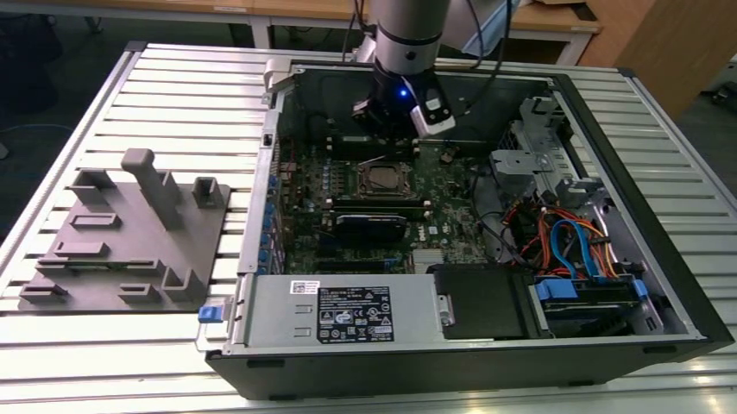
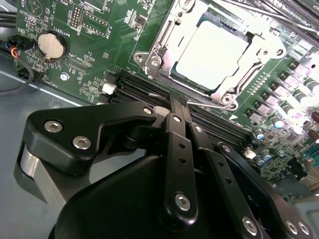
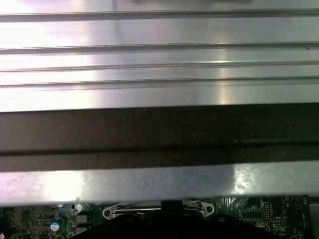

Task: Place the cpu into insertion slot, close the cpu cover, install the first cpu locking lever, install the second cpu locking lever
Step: 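Install the first cpu locking lever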

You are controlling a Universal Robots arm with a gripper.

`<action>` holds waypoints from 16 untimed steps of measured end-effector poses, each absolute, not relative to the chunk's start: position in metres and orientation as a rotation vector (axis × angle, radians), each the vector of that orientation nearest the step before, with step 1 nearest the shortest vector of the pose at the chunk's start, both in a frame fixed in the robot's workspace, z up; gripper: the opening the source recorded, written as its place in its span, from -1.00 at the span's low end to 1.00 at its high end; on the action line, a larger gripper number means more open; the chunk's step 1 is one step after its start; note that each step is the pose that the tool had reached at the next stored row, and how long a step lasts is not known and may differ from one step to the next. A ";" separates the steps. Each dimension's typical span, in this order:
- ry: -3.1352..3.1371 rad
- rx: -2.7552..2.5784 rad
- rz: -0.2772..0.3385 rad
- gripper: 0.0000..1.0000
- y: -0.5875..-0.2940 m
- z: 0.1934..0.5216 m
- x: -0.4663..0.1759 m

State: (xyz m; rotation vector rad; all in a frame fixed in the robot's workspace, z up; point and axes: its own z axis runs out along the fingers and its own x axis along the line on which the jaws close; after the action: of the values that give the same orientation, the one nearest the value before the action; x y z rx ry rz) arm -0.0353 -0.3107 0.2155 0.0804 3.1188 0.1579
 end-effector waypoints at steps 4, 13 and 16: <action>3.119 0.080 0.158 -0.80 -0.311 0.213 -0.034; 3.119 0.080 0.158 -0.80 -0.311 0.212 -0.034; 3.119 0.080 0.158 -0.80 -0.311 0.211 -0.034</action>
State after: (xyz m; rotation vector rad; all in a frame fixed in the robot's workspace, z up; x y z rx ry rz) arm -0.0338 -0.3107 0.2110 0.0803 3.1187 0.1582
